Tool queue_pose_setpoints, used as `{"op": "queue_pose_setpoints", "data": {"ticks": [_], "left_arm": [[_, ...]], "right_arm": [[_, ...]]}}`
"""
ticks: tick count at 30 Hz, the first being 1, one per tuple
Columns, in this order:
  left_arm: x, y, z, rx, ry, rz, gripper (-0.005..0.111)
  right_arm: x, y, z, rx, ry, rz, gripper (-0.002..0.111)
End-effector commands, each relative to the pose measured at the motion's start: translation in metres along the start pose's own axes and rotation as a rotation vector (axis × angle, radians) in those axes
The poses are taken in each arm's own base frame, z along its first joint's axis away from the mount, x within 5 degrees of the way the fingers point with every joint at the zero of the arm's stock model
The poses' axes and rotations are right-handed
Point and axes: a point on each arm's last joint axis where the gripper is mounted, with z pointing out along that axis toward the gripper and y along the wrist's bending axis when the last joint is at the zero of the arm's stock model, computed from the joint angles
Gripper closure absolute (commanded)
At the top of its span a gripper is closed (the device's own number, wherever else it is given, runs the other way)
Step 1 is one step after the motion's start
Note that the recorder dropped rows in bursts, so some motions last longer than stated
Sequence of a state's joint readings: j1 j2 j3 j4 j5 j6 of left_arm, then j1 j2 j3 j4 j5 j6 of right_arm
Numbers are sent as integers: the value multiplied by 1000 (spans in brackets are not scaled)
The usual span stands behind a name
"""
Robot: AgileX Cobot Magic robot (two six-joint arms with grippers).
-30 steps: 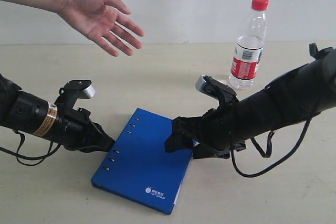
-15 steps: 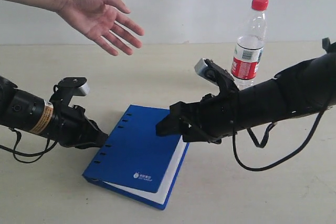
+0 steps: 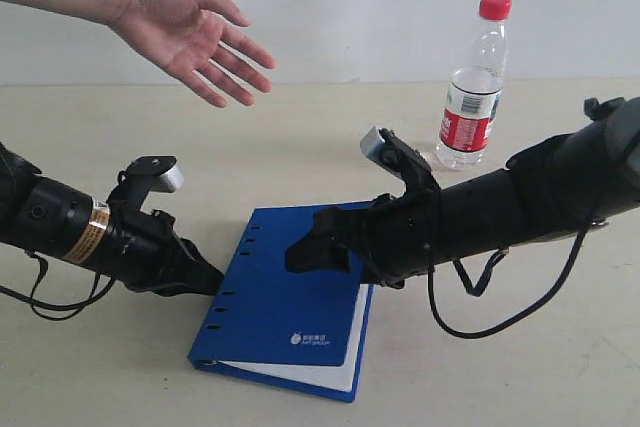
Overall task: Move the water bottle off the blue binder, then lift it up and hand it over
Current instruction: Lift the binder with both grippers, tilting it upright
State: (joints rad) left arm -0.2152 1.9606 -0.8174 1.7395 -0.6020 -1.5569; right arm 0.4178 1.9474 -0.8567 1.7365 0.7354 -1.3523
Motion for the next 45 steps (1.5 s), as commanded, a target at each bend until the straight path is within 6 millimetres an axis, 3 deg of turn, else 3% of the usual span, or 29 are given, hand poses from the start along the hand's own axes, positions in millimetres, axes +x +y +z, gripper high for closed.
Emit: {"op": "queue_pose_setpoints", "data": {"ticks": [1,5,6,9,13,15,17,22,29,35,45], "left_arm": [[-2,-3,0,26,-18,-15,102],[-6,-3,0,26,-32,-20,101],[-7,-3,0,25,-36,-25,98],[-8,-1,-3,21,-51,-51,83],[-12,6,-17,41,-95,-89,52],[-13,6,-24,108,-121,-106,35],[-14,4,-28,174,-145,-96,27],[-14,0,-31,247,-166,-14,26],[-8,3,-18,295,-183,30,26],[0,-7,-9,516,-288,275,26],[-7,-12,6,544,-274,200,26]], "right_arm": [[-1,-1,0,9,-8,-9,69],[-1,-1,0,9,-8,-34,105],[-1,-1,0,9,-8,-39,108],[-1,-2,0,25,-2,-48,108],[1,-6,0,57,20,-82,108],[1,-3,-1,36,24,-85,108],[-1,3,-4,15,15,-99,108],[-8,26,-22,-23,-18,-180,108],[-16,51,-47,-16,-72,-216,108],[-14,57,-49,-50,-52,-200,108],[-11,67,-50,-164,-30,-196,108]]}}
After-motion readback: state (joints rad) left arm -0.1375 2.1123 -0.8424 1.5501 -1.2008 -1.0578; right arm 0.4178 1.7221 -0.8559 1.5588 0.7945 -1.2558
